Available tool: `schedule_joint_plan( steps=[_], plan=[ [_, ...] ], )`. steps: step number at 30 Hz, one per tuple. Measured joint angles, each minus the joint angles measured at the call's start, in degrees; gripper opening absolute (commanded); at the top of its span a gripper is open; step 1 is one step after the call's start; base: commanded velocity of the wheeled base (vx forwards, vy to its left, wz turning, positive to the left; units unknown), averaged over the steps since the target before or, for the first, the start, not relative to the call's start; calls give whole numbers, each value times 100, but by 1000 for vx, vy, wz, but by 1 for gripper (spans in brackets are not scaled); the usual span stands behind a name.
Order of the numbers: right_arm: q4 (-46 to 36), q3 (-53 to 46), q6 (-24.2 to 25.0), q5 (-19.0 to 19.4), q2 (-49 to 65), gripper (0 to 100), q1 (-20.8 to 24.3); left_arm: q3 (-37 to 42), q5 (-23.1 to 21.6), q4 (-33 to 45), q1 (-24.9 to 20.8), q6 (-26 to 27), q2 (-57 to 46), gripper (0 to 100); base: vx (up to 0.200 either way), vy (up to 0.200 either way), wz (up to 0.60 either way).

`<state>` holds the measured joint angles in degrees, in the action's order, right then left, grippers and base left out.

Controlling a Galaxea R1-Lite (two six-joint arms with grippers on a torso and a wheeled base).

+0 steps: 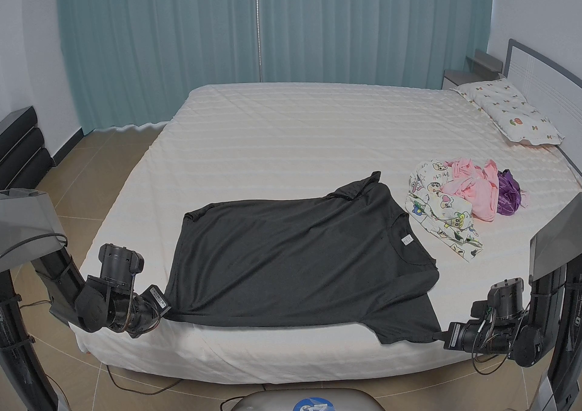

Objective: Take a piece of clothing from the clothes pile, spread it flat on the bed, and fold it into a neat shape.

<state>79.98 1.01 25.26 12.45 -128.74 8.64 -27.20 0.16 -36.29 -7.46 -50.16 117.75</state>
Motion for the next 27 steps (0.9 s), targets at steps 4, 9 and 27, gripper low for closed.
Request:
schedule_joint_plan(
  steps=[4, 9, 27],
  plan=[
    [-742, -5, -285, 4, 280, 0, -13, 79, 28, 13, -41, 148, -44, 0, 0, 0, 0],
    [-1340, -2, -660, 6, 653, 0, -52, 276, 62, 61, -157, 468, -91, 0, 0, 0, 0],
    [-2343, -2, -1424, -22, 1292, 0, -484, 568, 332, 1320, -560, 1073, -334, 0, 0, 0, 0]
  ],
)
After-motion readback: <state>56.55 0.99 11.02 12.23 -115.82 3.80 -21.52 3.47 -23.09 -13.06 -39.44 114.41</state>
